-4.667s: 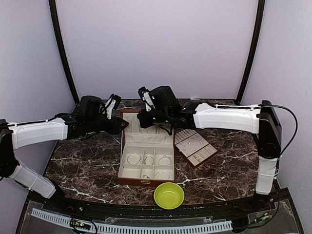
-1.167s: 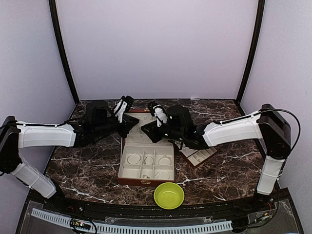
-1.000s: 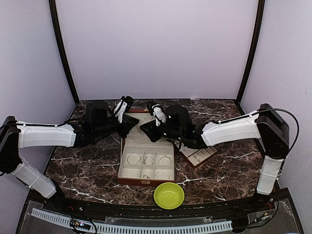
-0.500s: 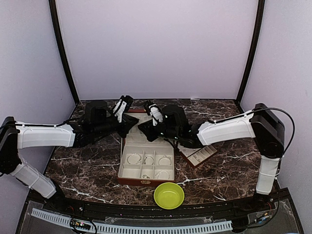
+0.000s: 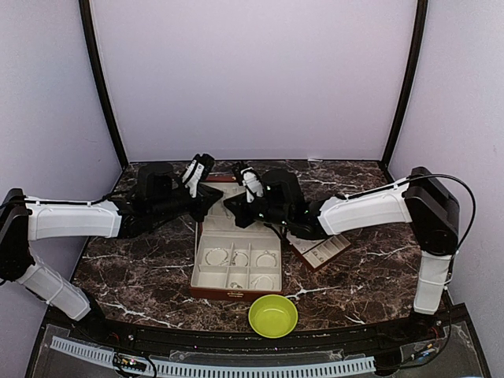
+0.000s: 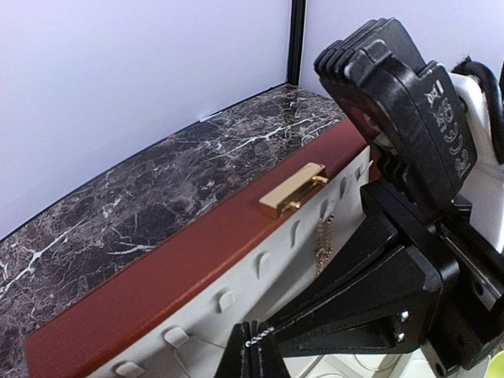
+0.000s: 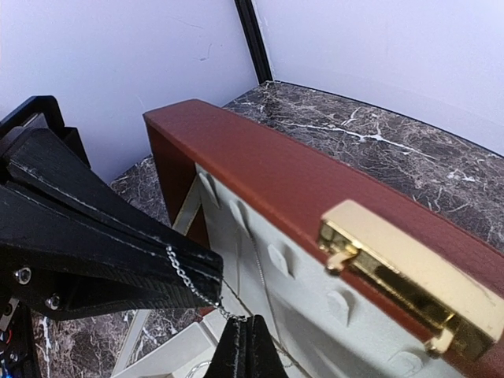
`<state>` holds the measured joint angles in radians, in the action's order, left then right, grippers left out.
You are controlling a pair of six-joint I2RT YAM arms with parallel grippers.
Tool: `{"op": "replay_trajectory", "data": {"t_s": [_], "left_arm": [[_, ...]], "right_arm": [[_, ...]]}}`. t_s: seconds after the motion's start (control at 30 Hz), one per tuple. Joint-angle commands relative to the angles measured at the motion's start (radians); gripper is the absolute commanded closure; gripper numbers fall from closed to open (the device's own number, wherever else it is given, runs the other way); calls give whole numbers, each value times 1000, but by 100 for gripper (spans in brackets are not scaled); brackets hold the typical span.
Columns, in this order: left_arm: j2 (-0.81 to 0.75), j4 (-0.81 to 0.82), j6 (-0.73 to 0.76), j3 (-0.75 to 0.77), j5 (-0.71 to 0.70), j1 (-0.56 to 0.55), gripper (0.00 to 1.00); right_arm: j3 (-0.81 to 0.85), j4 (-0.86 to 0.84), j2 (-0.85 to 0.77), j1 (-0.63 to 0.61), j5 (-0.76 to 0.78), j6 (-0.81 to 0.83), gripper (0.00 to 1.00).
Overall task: Organize the mixed jewelry
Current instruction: Hang the necklace on the necklace hanger.
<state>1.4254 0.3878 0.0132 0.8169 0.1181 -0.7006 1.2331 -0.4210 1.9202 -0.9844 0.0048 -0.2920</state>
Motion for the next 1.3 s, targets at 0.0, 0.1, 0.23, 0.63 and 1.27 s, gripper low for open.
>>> {"op": "replay_trajectory", "data": {"t_s": [0.0,0.1,0.23,0.63,1.27], "left_arm": [[-25,-15,-37,6,-68,-4,100],[-15,-32,-52,20,-88,-4,100],[-6,-51,-65,41,-98,-4,100],[26,-109,-101,110,-70,-1,100],[39,-147,-156,129,-88,9,100]], "right_arm": [[43,-3,-9,-3,65,-18,100],[50,15,-21,-2,91,-29,100],[61,46,-27,2,121,-51,100],[63,56,-55,13,147,-114,100],[83,78,-47,21,137,-142,100]]}}
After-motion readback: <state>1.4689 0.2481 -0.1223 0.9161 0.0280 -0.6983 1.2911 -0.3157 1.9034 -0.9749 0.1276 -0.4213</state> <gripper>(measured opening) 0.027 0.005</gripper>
